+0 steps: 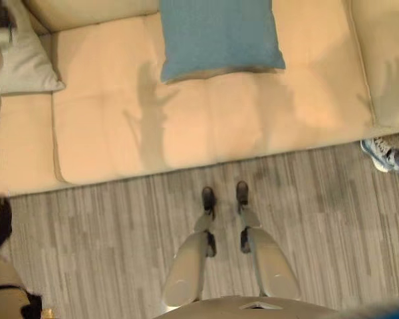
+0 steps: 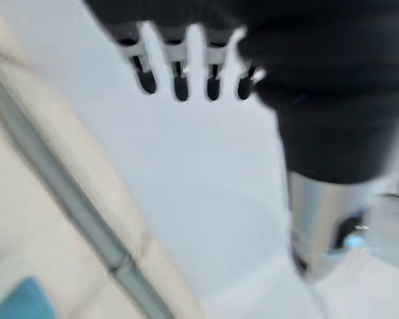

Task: Pick up all the scattered cushions and arrange them neatly on the sofa.

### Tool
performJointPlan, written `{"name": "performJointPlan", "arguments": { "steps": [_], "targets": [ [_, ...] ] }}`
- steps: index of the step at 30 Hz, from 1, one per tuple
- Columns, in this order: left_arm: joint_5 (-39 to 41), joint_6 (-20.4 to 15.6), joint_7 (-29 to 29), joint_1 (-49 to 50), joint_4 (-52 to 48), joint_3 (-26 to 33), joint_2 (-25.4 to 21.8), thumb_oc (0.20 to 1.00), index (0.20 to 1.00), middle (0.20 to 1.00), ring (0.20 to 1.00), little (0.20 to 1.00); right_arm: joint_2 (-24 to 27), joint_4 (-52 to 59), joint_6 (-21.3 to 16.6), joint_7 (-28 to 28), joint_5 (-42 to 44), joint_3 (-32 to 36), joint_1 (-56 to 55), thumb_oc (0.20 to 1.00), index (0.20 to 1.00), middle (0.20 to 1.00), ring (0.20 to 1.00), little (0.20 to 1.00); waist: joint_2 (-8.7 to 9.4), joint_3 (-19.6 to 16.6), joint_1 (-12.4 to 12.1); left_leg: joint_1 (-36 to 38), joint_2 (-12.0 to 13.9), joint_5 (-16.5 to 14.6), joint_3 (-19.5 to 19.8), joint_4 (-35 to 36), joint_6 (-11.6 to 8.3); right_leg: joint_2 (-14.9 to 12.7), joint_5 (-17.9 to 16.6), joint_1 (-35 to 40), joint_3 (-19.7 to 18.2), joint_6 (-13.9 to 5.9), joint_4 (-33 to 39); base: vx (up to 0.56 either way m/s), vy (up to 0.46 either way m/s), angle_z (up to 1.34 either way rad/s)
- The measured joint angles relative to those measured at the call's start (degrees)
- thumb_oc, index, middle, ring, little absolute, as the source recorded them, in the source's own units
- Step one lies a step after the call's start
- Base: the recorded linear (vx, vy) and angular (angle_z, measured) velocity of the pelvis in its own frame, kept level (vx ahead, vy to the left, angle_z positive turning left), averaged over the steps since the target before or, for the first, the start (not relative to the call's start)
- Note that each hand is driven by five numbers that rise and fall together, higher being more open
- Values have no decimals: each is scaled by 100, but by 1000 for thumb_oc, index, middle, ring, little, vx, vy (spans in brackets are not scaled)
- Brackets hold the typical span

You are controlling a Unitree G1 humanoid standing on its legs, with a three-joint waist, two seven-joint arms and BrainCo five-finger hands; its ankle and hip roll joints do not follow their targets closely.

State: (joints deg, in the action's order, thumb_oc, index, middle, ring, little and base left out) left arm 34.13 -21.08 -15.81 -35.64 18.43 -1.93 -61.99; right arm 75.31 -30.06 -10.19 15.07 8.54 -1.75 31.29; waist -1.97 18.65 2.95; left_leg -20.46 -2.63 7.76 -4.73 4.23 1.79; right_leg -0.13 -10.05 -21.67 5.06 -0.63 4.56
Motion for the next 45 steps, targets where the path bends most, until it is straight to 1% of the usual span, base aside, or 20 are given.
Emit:
{"name": "performJointPlan", "arguments": {
  "steps": [1, 2, 3, 4, 5, 8, 12, 14, 16, 19, 20, 22, 27, 33, 38, 39, 40, 41, 42, 45],
  "targets": [
    [-82, 37, 115, 661, -499, 597, 370, 1000, 1000, 1000, 1000, 1000, -458, 440, -44, -50, -93, 1060, -840, 1000, 1000, 1000, 1000, 1000, -15, -16, -16, 98, -5, -19, 66, 19, 5, -12, 59, 92, 68, 31, -32, 42, -38, 20],
    [-155, -71, 145, 1155, -695, 801, 683, 1000, 1000, 1000, 1000, 1000, -767, 671, -114, -3, -100, 1431, -1365, 1000, 1000, 1000, 1000, 1000, -25, -65, 6, 187, -1, -17, 71, 54, 4, -4, 99, 163, 80, 34, -54, 26, -37, 19],
    [-239, 84, 262, 1837, -775, 829, 1093, 1000, 1000, 1000, 1000, 1000, -1045, 705, -15, -96, -172, 1571, -2115, 1000, 1000, 1000, 1000, 1000, -37, -120, -56, 348, -2, -22, 130, 86, 0, -3, 159, 323, 112, 17, -58, 12, -50, 25],
    [-400, 172, 436, 2511, -1111, 1238, 1649, 1000, 1000, 1000, 1000, 1000, -1631, 1005, -21, -179, -337, 2179, -2681, 1000, 1000, 1000, 1000, 1000, -40, -140, -35, 545, -10, -27, 207, 92, 17, -16, 180, 590, 198, 13, 28, -11, -41, 27],
    [-441, 219, 453, 2844, -1074, 1194, 1861, 1000, 1000, 1000, 1000, 1000, -1883, 915, -4, -161, -326, 2183, -2878, 1000, 1000, 1000, 1000, 1000, -21, -190, -24, 678, -12, -45, 225, 95, 8, -17, 192, 749, 213, 4, 58, -14, -50, 29],
    [-674, 480, 840, 4070, -827, 952, 2791, 1000, 1000, 1000, 1000, 1000, -2720, 369, 133, -437, -550, 1848, -3622, 1000, 1000, 1000, 1000, 1000, 21, -597, -80, 938, -26, -191, 387, 103, -34, -39, 364, 1063, 373, -21, 60, -32, -49, 25],
    [-1204, 933, 1337, 4865, 234, 571, 3310, 1000, 1000, 1000, 1000, 1000, -3573, -220, 239, -936, -849, 1081, -3900, 1000, 1000, 1000, 1000, 1000, 48, -831, -163, 1239, -47, -213, 529, 127, -19, -69, 455, 1422, 512, -61, 61, -58, -53, 20],
    [-1418, 928, 1380, 5104, 602, 359, 3522, 1000, 1000, 1000, 1000, 1000, -3898, -354, 227, -1035, -972, 826, -4042, 1000, 1000, 1000, 1000, 1000, 35, -1029, -259, 1261, -54, -240, 537, 126, 15, -80, 481, 1449, 519, -48, 61, -107, -89, 7],
    [-1853, 1120, 1368, 4831, 1858, 182, 3826, 1000, 1000, 1000, 1000, 1000, -4305, -1083, 237, -1126, -986, 326, -3834, 1000, 1000, 1000, 1000, 1000, 64, -1182, -256, 1488, -57, -261, 540, 128, 11, -80, 523, 1713, 542, -20, 62, -60, -73, 7],
    [-2169, 1237, 1434, 4683, 2755, -253, 4108, 1000, 1000, 1000, 1000, 1000, -4700, -1640, 238, -1320, -993, -308, -3801, 1000, 1000, 1000, 1000, 1000, 116, -1358, -283, 1568, -53, -278, 580, 130, 29, -84, 566, 1810, 613, -2, 62, -55, -64, 10],
    [-2211, 1286, 1442, 4698, 2829, -289, 4139, 1000, 1000, 1000, 1000, 1000, -4771, -1707, 236, -1350, -993, -345, -3853, 1000, 1000, 1000, 1000, 1000, 125, -1368, -275, 1567, -44, -278, 575, 129, 29, -86, 573, 1808, 623, 11, 64, -83, -92, 18],
    [-2674, 1347, 1385, 4285, 4133, -421, 4296, 1000, 1000, 1000, 1000, 1000, -5119, -2499, 235, -1392, -990, -446, -3770, 1000, 1000, 1000, 1000, 1000, 188, -1471, -277, 1686, -15, -272, 542, 129, 22, -77, 577, 1931, 683, 10, 63, -60, -99, 13],
    [-3134, 1527, 1277, 4111, 5232, -423, 4369, 1000, 1000, 1000, 1000, 1000, -5412, -3443, 332, -1492, -987, -572, -3834, 1000, 1000, 1000, 1000, 1000, 217, -1734, -268, 1852, 12, -298, 554, 131, 58, -44, 647, 2131, 685, 72, 62, -77, -105, 1],
    [-3099, 1544, 1286, 4099, 5146, -480, 4383, 1000, 1000, 1000, 1000, 1000, -5426, -3621, 405, -1489, -924, -567, -3965, 1000, 1000, 1000, 1000, 1000, 180, -1739, -249, 1948, 77, -264, 705, 130, 11, 24, 736, 2186, 752, 182, -110, -207, -180, 10],
    [-3021, 1528, 1276, 3736, 4976, -745, 4512, 1000, 1000, 1000, 1000, 1000, -5400, -3633, 422, -1465, -859, -649, -3887, 1000, 1000, 1000, 1000, 1000, 171, -1581, -246, 1612, 197, -229, 891, 30, -82, 164, 813, 2043, 1070, 295, -150, -315, -86, 45],
    [-3020, 1522, 1278, 3564, 4958, -780, 4519, 1000, 1000, 1000, 1000, 1000, -5401, -3646, 422, -1462, -860, -724, -3775, 1000, 1000, 1000, 1000, 1000, 228, -1433, -255, 1493, 202, -395, 823, -174, -197, 92, 847, 2008, 1156, 349, -173, -142, 55, 42],
    [-3018, 1521, 1281, 3442, 4954, -753, 4510, 1000, 1000, 1000, 1000, 1000, -5445, -3642, 419, -1452, -855, -814, -3674, 1000, 1000, 1000, 1000, 1000, 448, -1279, -246, 1407, 106, -536, 644, -573, -223, -64, 717, 1988, 1320, 578, -42, -141, 55, 33],
    [-3014, 1516, 1285, 3381, 4957, -745, 4535, 1000, 1000, 1000, 1000, 1000, -5470, -3662, 416, -1454, -832, -858, -3576, 1000, 1000, 1000, 1000, 1000, 570, -1205, -258, 1227, 54, -679, 410, -1295, -200, -183, 687, 2016, 1331, 577, 76, -61, 102, 20],
    [-3014, 1520, 1289, 3386, 4968, -748, 4579, 1000, 1000, 1000, 1000, 1000, -5452, -3654, 405, -1452, -803, -889, -3503, 1000, 1000, 1000, 1000, 1000, 600, -1135, -253, 1213, 99, -907, 272, -1753, -183, -209, 686, 2070, 1314, 579, 54, -29, 134, 15],
    [-3018, 1528, 1304, 3453, 4973, -762, 4730, 1000, 1000, 1000, 1000, 1000, -5361, -3820, 462, -1524, -746, -902, -3324, 1000, 1000, 1000, 1000, 1000, 480, -1084, -286, 1713, 326, -1290, 190, -1973, -202, -179, 684, 2158, 1278, 578, 35, -12, 198, -3]
  ]
}}
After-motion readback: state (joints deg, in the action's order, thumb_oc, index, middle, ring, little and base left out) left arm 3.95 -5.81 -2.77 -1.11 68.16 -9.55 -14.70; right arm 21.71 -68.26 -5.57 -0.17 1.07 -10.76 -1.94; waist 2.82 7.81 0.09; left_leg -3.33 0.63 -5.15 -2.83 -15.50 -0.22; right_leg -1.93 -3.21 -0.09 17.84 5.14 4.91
